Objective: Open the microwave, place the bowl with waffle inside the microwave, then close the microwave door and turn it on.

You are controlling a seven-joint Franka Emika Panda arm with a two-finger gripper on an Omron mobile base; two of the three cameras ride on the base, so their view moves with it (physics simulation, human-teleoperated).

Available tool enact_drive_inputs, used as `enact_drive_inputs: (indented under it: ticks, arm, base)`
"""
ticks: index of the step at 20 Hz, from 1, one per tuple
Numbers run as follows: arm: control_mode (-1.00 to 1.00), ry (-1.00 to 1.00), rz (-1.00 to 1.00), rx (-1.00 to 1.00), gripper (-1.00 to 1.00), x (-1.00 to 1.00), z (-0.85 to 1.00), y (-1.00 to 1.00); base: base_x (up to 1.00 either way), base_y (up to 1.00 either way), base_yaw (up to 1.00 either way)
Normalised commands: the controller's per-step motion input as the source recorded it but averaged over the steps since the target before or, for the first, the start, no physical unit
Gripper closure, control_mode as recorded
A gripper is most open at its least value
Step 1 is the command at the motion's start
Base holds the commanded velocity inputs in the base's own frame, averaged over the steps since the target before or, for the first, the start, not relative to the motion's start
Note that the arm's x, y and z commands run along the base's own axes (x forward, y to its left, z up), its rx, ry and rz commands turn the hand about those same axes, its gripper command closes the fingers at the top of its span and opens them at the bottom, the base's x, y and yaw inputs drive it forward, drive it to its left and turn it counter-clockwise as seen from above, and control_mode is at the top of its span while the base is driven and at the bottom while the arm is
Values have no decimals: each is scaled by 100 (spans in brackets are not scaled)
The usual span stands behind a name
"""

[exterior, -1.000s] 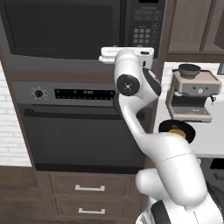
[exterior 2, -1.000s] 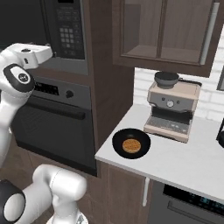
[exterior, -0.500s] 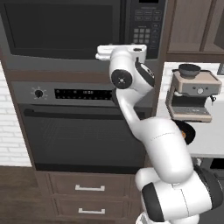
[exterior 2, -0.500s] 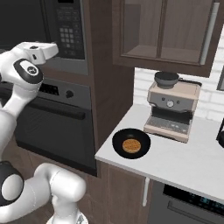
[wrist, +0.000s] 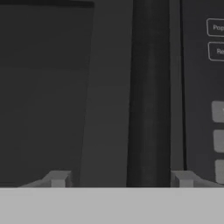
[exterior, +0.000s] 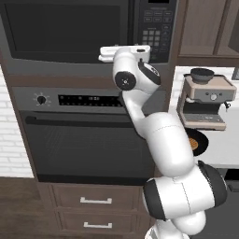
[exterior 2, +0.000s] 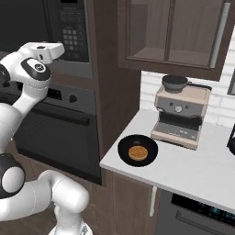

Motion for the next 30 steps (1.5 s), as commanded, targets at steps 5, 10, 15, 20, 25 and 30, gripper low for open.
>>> enact_drive_inputs:
  ticks: [5,10,15,20,25,30]
  arm:
    - [-100,0,0,0,-100,58,-18,20]
    - [-100,0,0,-4,100,59,-12,57]
    - [-100,0,0,-10,100,44,-14,99]
    - [-100,2,0,-16,100,21,-5,100]
    - [-100,0,0,-23,100,-7,-2,100]
    - [-100,0,0,-29,100,-53,-17,100]
  base:
    - [0,0,0]
    - [0,0,0]
    - [0,0,0]
    - [0,0,0]
    - [0,0,0]
    - [0,0,0]
